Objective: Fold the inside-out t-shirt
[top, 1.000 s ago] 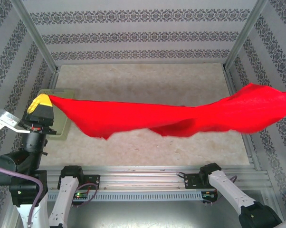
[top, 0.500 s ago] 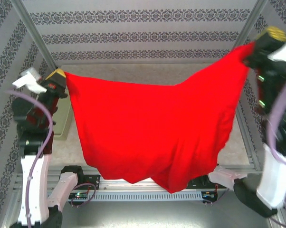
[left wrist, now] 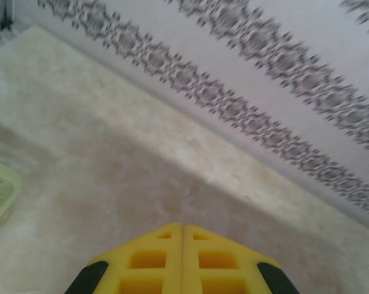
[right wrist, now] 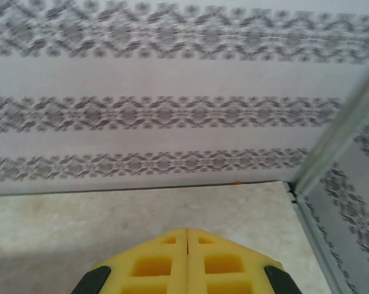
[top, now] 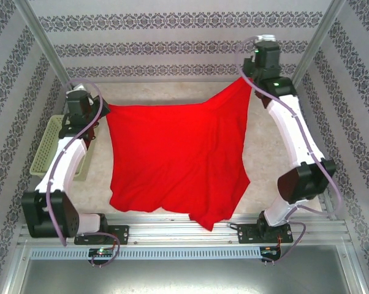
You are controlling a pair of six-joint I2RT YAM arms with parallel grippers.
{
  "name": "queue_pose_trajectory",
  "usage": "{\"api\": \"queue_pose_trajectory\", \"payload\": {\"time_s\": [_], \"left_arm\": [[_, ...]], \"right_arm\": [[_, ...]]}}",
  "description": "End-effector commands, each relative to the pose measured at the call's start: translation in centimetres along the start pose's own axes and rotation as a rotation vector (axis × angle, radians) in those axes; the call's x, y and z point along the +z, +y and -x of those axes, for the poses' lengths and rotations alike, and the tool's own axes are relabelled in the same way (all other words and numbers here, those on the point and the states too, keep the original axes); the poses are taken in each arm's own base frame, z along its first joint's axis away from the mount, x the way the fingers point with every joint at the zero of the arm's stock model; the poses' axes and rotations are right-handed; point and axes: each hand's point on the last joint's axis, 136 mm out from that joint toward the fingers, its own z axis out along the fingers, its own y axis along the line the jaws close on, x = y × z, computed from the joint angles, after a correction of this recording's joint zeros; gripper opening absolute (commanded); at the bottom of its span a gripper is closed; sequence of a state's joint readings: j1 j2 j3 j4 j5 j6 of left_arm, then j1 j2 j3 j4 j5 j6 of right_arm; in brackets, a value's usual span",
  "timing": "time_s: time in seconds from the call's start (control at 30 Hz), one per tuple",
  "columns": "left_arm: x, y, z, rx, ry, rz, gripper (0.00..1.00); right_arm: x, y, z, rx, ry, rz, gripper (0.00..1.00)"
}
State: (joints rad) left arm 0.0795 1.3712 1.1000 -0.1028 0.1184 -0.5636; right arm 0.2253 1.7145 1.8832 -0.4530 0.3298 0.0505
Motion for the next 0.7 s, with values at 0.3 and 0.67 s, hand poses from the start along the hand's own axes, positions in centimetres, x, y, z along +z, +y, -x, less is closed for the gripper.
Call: {"api": "queue_pose_trajectory", "payload": {"time_s": [0.3,0.67], "left_arm": [[7.1,0.5,0.3,0.067,-0.018,0.014,0.00],[11.2,2.0,2.1,0.078,-0.009,0.083,0.00]], "right_arm": [[6.8,2.1,-1.2,-0.037,-0.042,-0.037,0.00],[14.2,0.0,-0.2,-0.026,-0.006,-0.100,0.00]]}}
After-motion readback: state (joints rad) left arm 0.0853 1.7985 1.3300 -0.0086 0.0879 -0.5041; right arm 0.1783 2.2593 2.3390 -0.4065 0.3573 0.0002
